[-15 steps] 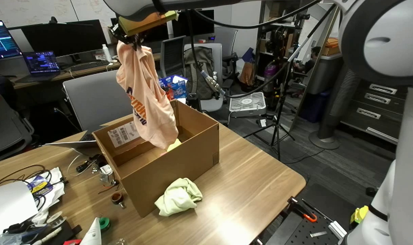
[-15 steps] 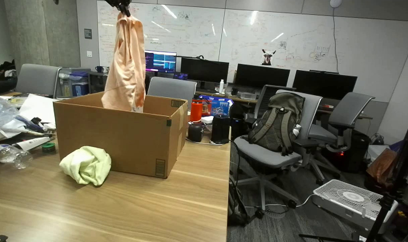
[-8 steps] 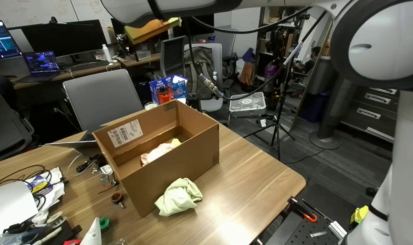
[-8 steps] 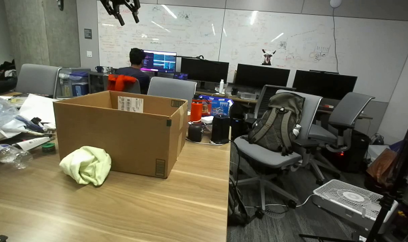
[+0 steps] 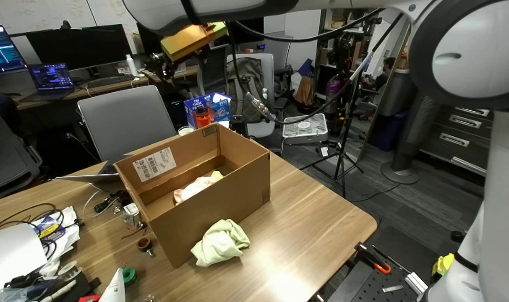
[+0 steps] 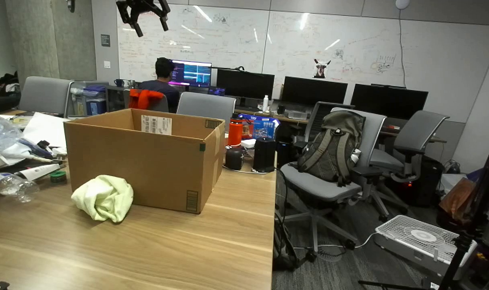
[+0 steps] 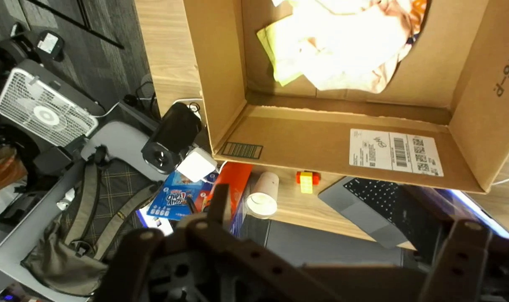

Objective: Put the yellow towel, the pink and peach shirt in the box and the green towel respectively

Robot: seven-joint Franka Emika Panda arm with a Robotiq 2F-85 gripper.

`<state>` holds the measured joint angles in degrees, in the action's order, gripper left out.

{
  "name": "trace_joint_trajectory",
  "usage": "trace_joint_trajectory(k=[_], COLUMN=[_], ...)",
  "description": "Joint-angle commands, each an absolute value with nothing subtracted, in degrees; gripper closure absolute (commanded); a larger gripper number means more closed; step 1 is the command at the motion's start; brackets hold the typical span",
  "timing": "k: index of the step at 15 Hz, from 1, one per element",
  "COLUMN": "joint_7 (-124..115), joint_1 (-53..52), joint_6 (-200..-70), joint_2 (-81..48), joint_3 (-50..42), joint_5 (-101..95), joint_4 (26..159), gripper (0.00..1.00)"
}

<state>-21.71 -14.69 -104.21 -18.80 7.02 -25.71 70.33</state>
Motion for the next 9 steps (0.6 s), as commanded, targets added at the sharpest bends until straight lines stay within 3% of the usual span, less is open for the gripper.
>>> trace_joint_trajectory(k=[1, 9], joint_7=[-18.68, -15.25], joint_1=[-13.89, -13.97], joint_6=[-100.78, -96.93], joint_2=[-15.21, -7.45], joint_3=[7.99, 8.35], joint_5=[-21.88, -13.19], joint_4=[73.6, 86.47], gripper=[0.01, 0.0])
